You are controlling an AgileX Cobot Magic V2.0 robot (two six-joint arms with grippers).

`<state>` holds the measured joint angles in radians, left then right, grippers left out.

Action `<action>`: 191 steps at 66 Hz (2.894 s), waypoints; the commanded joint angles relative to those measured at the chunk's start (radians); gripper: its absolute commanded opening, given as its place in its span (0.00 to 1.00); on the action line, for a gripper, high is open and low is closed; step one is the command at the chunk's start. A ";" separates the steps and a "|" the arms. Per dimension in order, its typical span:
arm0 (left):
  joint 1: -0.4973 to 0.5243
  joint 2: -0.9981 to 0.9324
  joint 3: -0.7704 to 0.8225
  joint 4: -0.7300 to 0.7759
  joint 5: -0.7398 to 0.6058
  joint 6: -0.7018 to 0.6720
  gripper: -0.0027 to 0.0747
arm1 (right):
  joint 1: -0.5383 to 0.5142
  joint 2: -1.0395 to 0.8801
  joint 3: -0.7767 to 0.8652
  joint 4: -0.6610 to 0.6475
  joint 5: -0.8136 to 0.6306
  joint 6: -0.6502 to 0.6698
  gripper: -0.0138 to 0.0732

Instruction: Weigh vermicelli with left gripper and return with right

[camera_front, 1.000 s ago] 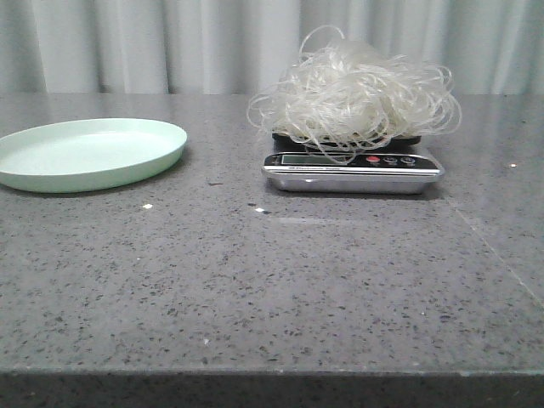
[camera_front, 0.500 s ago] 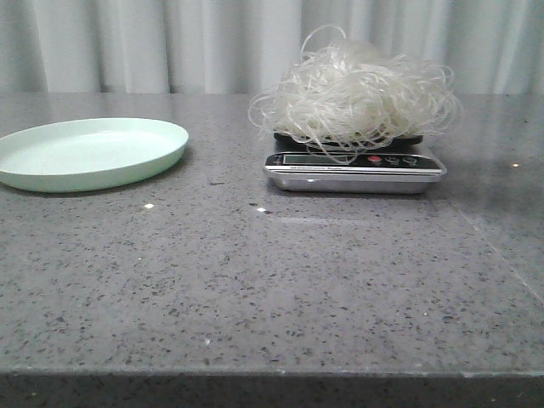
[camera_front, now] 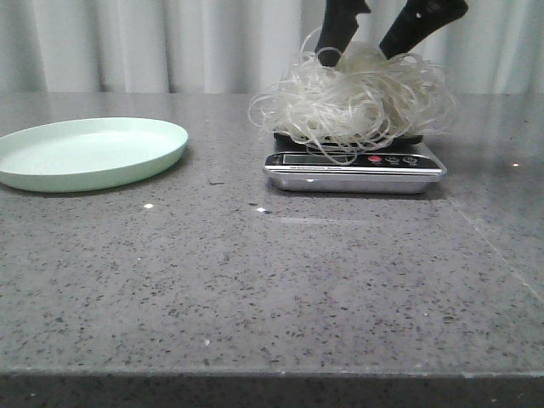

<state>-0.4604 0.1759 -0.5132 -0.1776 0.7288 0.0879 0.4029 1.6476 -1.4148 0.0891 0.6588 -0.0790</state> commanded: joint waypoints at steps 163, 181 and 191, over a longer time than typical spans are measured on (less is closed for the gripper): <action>-0.001 0.012 -0.024 -0.012 -0.075 -0.004 0.20 | -0.039 -0.058 -0.521 0.100 0.180 -0.009 0.81; -0.001 0.012 -0.024 -0.012 -0.075 -0.004 0.20 | -0.206 -0.560 0.116 0.091 -0.112 -0.035 0.81; -0.001 0.012 -0.024 -0.012 -0.075 -0.004 0.20 | -0.206 -0.829 0.359 0.070 -0.176 -0.035 0.81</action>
<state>-0.4604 0.1759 -0.5132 -0.1776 0.7288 0.0879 0.2004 0.9766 -1.1468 0.1726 0.5896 -0.0989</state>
